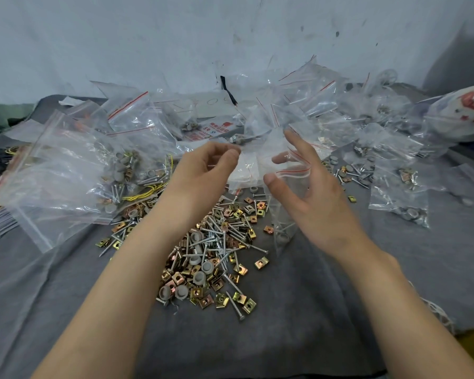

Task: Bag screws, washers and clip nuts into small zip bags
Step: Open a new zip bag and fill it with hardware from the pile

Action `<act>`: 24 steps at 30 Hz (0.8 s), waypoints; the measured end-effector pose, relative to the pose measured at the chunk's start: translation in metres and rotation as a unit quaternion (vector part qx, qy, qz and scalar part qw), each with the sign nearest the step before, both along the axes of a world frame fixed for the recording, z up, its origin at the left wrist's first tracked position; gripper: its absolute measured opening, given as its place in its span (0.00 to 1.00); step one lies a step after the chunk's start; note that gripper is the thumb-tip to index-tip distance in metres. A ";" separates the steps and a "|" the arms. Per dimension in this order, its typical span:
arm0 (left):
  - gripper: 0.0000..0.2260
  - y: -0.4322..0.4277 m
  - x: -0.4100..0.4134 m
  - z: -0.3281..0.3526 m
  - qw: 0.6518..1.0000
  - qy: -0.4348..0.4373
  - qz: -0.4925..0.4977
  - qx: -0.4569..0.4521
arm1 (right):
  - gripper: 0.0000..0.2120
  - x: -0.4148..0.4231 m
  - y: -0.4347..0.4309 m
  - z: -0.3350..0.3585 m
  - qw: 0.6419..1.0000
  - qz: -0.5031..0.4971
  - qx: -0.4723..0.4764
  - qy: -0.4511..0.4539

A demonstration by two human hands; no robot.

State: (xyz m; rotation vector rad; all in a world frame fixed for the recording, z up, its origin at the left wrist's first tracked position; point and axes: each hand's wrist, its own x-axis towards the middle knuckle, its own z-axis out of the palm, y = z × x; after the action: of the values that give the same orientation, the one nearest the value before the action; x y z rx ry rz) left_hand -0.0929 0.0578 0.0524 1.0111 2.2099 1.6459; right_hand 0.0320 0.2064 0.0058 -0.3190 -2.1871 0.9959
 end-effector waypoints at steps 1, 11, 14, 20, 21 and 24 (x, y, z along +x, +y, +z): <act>0.08 -0.003 -0.002 -0.004 0.999 0.025 -0.002 -0.034 | 0.35 0.000 0.000 0.000 1.000 0.001 -0.001 -0.001; 0.09 -0.015 -0.006 -0.033 0.911 0.207 -0.096 -0.342 | 0.36 0.002 0.001 0.003 1.000 0.004 -0.008 -0.004; 0.12 -0.017 0.000 -0.033 0.879 0.238 -0.132 -0.390 | 0.36 0.003 0.002 0.003 1.000 0.006 -0.010 -0.005; 0.14 -0.014 0.012 -0.037 0.855 0.288 -0.114 -0.417 | 0.36 0.003 0.002 0.003 1.000 0.007 -0.014 -0.002; 0.13 -0.013 0.012 -0.038 0.852 0.296 -0.107 -0.417 | 0.36 0.003 0.002 0.002 1.000 0.007 -0.014 -0.002; 0.12 -0.009 0.012 -0.039 0.844 0.313 -0.092 -0.427 | 0.35 0.002 0.002 0.001 1.000 0.007 -0.015 0.000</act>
State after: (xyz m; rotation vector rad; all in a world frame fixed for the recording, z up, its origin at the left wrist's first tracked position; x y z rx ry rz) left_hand -0.0807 0.0493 0.0135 1.4886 2.6498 0.1045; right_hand 0.0344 0.2088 0.0069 -0.3186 -2.1788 1.0365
